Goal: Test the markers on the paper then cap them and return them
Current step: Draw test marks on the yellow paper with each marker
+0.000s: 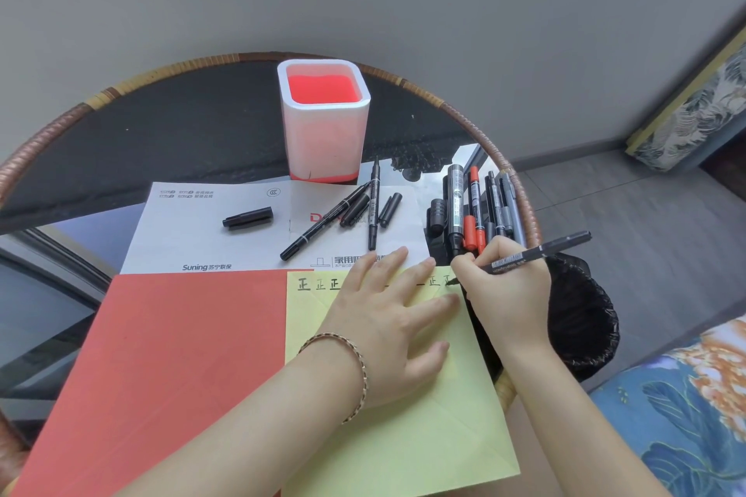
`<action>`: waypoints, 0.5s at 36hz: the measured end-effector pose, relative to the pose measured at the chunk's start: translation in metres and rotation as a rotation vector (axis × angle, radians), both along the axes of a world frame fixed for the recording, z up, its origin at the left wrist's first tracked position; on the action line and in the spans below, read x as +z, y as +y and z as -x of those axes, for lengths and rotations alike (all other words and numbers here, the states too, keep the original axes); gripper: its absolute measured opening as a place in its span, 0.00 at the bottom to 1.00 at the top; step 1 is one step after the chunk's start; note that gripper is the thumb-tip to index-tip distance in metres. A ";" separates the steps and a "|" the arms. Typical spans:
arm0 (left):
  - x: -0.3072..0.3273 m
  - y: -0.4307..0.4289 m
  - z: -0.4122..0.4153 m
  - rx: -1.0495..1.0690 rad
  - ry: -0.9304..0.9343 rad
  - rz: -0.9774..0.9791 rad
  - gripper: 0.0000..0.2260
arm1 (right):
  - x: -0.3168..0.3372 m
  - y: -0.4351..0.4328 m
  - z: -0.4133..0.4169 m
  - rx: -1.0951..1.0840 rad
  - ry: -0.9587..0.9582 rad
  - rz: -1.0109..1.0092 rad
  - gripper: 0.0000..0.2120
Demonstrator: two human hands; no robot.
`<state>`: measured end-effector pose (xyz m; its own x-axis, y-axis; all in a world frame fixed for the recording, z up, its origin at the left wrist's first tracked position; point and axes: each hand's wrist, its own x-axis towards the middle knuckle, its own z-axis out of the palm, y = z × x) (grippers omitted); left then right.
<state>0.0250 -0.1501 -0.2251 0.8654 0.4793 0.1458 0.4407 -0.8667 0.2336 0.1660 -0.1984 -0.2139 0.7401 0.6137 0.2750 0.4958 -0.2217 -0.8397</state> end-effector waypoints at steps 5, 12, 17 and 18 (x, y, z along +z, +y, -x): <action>0.000 0.000 0.000 0.002 -0.003 0.003 0.20 | -0.006 -0.002 -0.006 -0.051 0.003 -0.003 0.11; 0.000 0.000 0.001 0.004 0.014 -0.005 0.20 | 0.000 -0.003 -0.004 -0.073 0.056 -0.128 0.15; 0.000 0.000 0.001 -0.001 0.005 -0.004 0.19 | 0.006 -0.005 -0.006 -0.026 0.089 -0.196 0.16; 0.000 0.000 0.001 -0.004 -0.001 -0.003 0.19 | 0.009 -0.006 -0.007 -0.002 0.085 -0.190 0.14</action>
